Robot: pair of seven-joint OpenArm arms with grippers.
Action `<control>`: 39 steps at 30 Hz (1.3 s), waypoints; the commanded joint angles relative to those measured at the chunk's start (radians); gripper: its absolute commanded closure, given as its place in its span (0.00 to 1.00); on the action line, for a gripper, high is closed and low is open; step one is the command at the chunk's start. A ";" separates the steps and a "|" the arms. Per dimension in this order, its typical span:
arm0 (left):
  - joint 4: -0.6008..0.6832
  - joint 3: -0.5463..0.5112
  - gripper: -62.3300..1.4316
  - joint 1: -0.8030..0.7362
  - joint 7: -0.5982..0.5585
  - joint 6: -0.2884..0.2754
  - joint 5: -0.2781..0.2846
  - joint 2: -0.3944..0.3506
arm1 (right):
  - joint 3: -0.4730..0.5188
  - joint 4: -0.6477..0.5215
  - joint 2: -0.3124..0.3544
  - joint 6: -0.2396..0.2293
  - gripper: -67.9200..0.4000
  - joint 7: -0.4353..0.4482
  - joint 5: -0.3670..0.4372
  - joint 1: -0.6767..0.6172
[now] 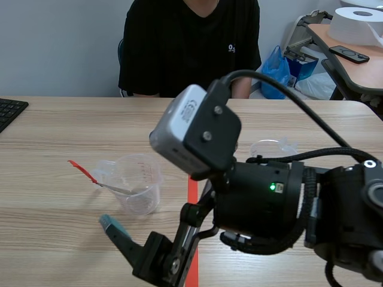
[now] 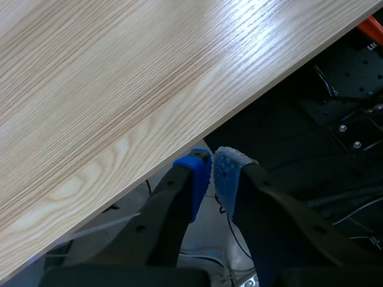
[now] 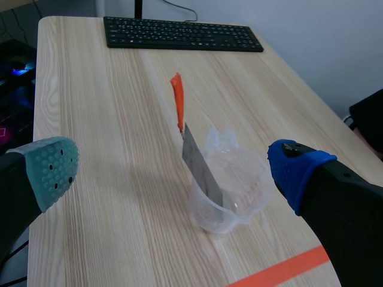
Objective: Do the redox reaction experiment.
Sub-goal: 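Lift the metal plate out of the left beaker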
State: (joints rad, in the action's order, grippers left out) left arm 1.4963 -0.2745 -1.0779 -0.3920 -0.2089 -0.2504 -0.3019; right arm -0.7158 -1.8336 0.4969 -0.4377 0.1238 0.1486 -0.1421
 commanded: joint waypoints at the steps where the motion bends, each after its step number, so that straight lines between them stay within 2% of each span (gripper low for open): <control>1: 0.014 -0.003 0.92 -0.005 -0.004 0.005 0.023 0.002 | -0.010 0.019 -0.019 0.004 0.00 0.009 0.011 0.031; 5: 0.016 -0.003 0.92 0.006 0.044 0.004 0.031 0.002 | -0.061 0.086 -0.079 0.011 0.00 0.009 0.011 0.088; 9: 0.016 -0.003 0.92 0.029 0.117 -0.004 0.065 -0.007 | -0.100 0.155 -0.142 0.041 0.00 -0.004 0.007 0.146; 13: 0.016 -0.003 0.92 0.045 0.163 -0.026 0.121 -0.037 | -0.127 0.234 -0.206 0.060 0.00 -0.019 -0.012 0.205; 18: 0.016 -0.003 0.92 0.045 0.163 -0.026 0.194 -0.060 | -0.145 0.334 -0.280 0.102 0.00 -0.032 -0.014 0.268; 24: 0.016 -0.003 0.92 0.045 0.139 -0.026 0.196 -0.059 | -0.146 0.375 -0.315 0.113 0.00 -0.032 -0.014 0.301; 29: 0.016 -0.003 0.92 0.042 0.120 -0.026 0.287 -0.059 | -0.148 0.375 -0.320 0.156 0.01 -0.035 -0.014 0.306; 33: 0.016 -0.003 0.92 0.042 0.120 -0.026 0.343 -0.059 | -0.148 0.375 -0.320 0.161 0.22 -0.036 -0.014 0.306; 39: 0.016 -0.003 0.92 0.042 0.121 -0.026 0.344 -0.059 | -0.148 0.375 -0.320 0.161 0.49 -0.035 -0.014 0.306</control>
State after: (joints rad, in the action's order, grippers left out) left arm 1.4967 -0.2745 -1.0252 -0.2615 -0.2363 0.0875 -0.3660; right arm -0.8658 -1.4315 0.1776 -0.2798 0.0765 0.1234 0.1436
